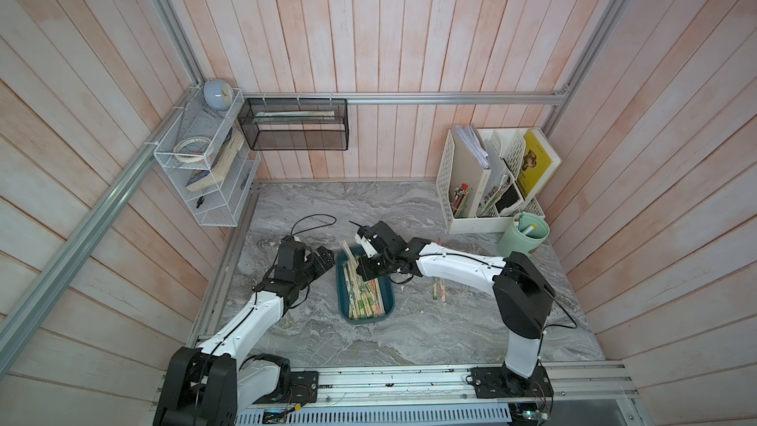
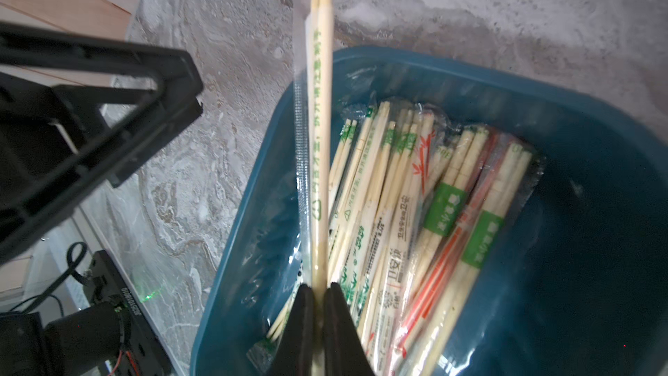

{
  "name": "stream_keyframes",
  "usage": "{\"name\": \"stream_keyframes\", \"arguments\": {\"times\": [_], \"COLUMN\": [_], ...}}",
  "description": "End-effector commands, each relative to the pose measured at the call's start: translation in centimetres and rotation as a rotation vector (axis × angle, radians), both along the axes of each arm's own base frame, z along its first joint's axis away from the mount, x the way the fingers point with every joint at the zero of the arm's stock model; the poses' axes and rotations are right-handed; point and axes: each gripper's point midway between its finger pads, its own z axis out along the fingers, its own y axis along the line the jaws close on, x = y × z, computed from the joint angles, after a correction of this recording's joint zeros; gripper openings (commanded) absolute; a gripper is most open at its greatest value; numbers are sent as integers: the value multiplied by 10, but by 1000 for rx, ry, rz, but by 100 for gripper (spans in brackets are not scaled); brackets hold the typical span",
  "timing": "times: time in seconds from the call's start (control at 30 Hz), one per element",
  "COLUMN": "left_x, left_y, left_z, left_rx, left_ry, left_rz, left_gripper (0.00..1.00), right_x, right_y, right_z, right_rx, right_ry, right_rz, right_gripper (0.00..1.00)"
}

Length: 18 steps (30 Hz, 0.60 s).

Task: Take the paired disposable chopsticks out of the storage box
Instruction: Pick up the paired disposable chopsticks from the storage box.

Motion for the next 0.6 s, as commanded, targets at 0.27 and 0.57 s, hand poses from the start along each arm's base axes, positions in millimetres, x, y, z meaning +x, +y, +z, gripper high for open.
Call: {"name": "stream_keyframes", "arguments": {"times": [0.27, 0.57], "left_x": [6, 6], "left_y": [-2, -8], "left_z": [15, 18], "left_rx": [-4, -4], "left_ry": [-27, -31], "left_rz": [-15, -23], "left_gripper": [100, 100], "right_x": [12, 31], "right_y": [-18, -74], "right_z": [25, 28], "right_rx": [118, 109], "right_ry": [13, -7], "right_rz": [-73, -211], "right_gripper": [4, 4]}}
